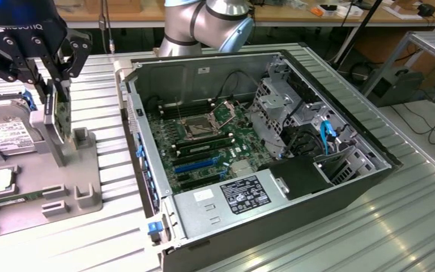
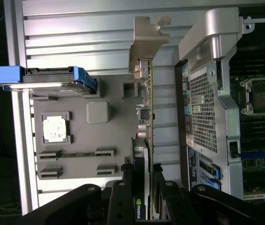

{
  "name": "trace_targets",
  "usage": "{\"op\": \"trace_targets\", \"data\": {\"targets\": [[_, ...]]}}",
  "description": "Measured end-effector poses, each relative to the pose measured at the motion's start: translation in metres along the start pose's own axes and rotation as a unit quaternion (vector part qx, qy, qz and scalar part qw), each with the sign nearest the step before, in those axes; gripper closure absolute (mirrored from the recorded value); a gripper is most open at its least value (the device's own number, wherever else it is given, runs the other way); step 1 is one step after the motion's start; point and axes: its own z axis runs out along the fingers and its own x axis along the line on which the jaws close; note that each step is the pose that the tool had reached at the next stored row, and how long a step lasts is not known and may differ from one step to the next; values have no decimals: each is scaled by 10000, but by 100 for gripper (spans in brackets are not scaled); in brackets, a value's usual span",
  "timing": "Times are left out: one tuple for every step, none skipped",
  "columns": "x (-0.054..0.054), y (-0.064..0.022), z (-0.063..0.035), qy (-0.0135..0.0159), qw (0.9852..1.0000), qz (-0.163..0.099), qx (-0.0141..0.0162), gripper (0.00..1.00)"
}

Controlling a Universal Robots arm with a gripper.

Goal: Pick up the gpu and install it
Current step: 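Pick up the gpu and move the gpu toward the slot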

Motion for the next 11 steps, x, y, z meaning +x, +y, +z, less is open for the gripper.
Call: {"op": "trace_targets", "data": {"targets": [[0, 0, 0, 0, 10000, 0, 0, 73], [0, 0, 0, 0, 10000, 0, 0, 73], [0, 0, 0, 0, 10000, 0, 0, 73], [-3, 0, -1, 1, 10000, 0, 1, 73], [-9, 0, -1, 1, 10000, -1, 1, 73], [-17, 1, 0, 1, 10000, -1, 1, 73], [-34, 2, 1, 0, 10000, 0, 0, 73], [-51, 3, 1, 0, 10000, 0, 0, 73], [-74, 5, 2, 0, 10000, 0, 0, 73], [-98, 7, 3, 0, 10000, 0, 0, 73], [-126, 9, 4, 0, 10000, 0, 0, 73]]}}
